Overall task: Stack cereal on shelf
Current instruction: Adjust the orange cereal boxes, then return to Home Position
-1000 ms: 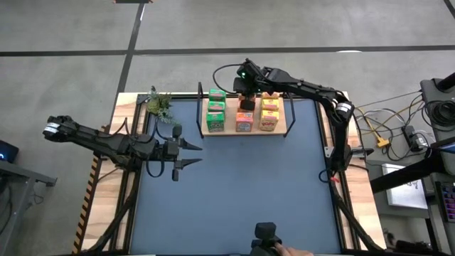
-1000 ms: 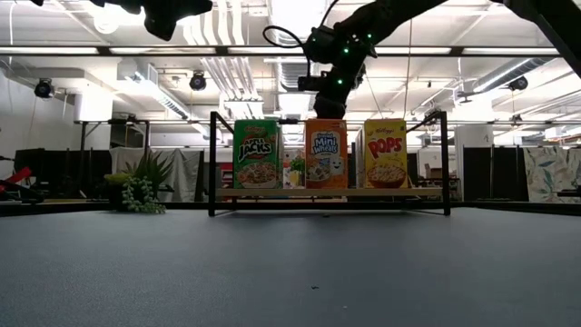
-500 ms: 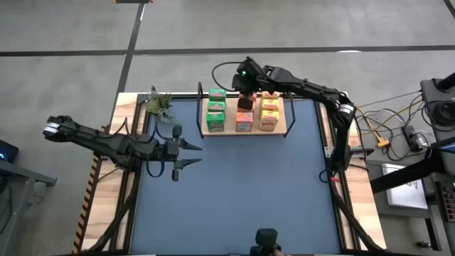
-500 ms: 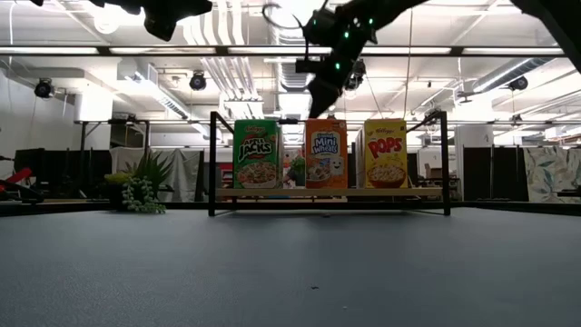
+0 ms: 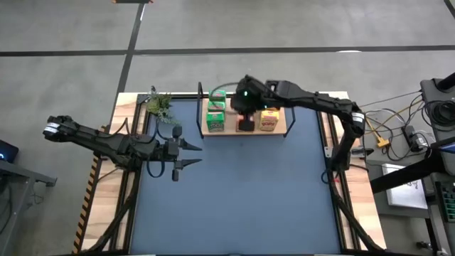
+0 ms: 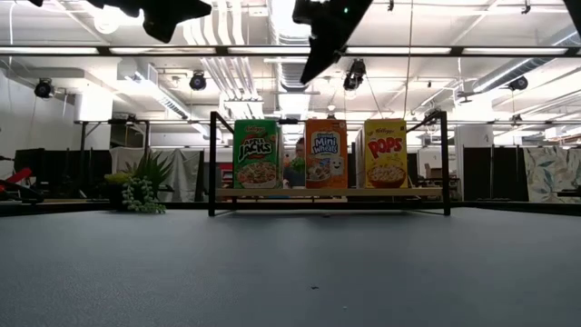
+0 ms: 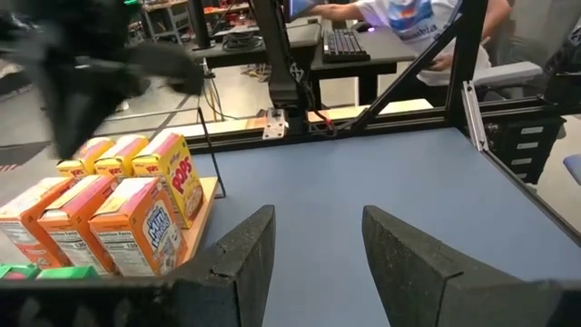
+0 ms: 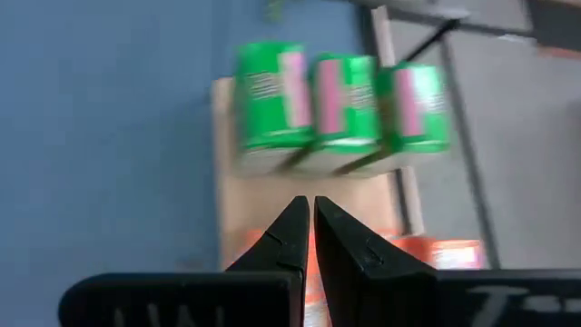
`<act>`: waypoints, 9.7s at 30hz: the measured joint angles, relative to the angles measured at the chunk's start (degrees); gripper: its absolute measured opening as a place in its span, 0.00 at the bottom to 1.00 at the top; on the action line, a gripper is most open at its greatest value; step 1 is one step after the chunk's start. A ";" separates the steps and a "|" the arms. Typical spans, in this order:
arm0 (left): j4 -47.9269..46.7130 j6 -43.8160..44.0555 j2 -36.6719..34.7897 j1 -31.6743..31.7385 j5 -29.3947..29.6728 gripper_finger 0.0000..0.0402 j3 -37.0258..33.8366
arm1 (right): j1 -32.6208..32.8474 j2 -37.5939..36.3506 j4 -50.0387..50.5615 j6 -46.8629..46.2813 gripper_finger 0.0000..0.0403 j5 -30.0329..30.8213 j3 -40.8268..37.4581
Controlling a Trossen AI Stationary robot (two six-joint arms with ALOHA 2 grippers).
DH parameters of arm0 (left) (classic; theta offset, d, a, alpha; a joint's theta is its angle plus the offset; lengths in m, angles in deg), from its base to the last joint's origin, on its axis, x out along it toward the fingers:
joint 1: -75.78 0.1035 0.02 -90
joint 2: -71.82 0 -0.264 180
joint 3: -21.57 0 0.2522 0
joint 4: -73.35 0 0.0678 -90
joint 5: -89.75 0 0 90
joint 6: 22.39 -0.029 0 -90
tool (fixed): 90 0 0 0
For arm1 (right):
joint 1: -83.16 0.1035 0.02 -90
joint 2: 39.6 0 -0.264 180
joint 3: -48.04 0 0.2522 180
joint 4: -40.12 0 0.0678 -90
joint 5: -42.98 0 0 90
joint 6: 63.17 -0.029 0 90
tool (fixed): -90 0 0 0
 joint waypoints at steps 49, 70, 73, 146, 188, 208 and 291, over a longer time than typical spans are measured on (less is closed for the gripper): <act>-1.33 0.32 0.00 0.00 0.01 0.37 0.00 | -13.42 9.21 -2.28 -33.57 0.02 8.16 -0.20; -1.33 0.32 0.00 0.01 0.01 0.37 0.00 | -12.50 5.54 0.06 -34.73 0.02 7.63 -0.09; -1.34 0.32 0.00 -0.01 0.01 0.37 0.00 | -11.35 4.25 2.28 -35.14 0.02 5.26 -0.01; -1.80 0.34 0.00 0.00 0.01 0.37 0.00 | -3.82 3.73 9.87 -35.95 0.02 6.70 -3.22; -1.76 0.34 0.00 -0.01 0.01 0.37 0.00 | 3.63 1.14 7.20 -34.15 0.02 6.72 -3.04; -10.15 -3.44 -9.63 -4.37 -0.03 0.37 -5.56 | 26.94 -14.77 -32.92 -15.56 0.02 6.68 -35.21; 17.23 -3.80 -36.81 -3.96 3.04 0.00 -35.15 | 21.38 -97.47 -43.13 -7.53 0.02 4.71 -96.43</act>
